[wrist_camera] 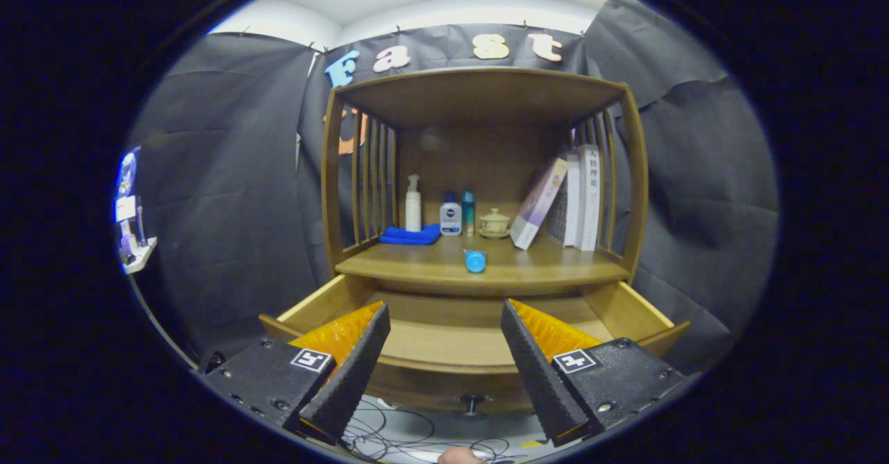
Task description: Pull open the drawer, take out the items inside it, and place them on the countertop above the cabinet.
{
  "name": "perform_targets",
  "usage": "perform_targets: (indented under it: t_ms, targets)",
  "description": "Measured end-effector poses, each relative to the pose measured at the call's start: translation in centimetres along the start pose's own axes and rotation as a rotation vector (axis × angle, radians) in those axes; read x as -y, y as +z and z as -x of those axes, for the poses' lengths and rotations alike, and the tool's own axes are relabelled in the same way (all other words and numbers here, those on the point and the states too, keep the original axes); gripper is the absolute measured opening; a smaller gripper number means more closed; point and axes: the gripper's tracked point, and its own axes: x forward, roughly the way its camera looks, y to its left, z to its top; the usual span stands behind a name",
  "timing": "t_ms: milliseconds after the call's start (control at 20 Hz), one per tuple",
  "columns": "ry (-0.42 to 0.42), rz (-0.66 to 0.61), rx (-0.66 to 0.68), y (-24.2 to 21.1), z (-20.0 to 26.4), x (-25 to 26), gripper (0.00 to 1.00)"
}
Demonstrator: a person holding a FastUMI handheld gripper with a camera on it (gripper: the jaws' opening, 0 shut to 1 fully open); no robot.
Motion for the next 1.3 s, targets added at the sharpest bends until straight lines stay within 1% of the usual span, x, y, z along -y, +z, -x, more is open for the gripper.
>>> perform_targets:
  t_ms: [200,550,750,800,1050,1300]
  targets:
    - [-0.021,0.013,-0.045,-4.6,-0.1,0.6,1.00]
    - [-0.070,0.013,-0.091,-10.1,-0.9,1.5,1.00]
    - [-0.088,-0.019,-0.097,-11.4,-1.8,2.3,1.00]
    - [-0.092,-0.028,-0.076,-11.1,-1.9,2.1,1.00]
    - [-0.150,0.018,-0.059,-11.5,-2.0,2.4,1.00]
    - [-0.148,-0.004,-0.056,-11.3,-3.1,2.0,1.00]
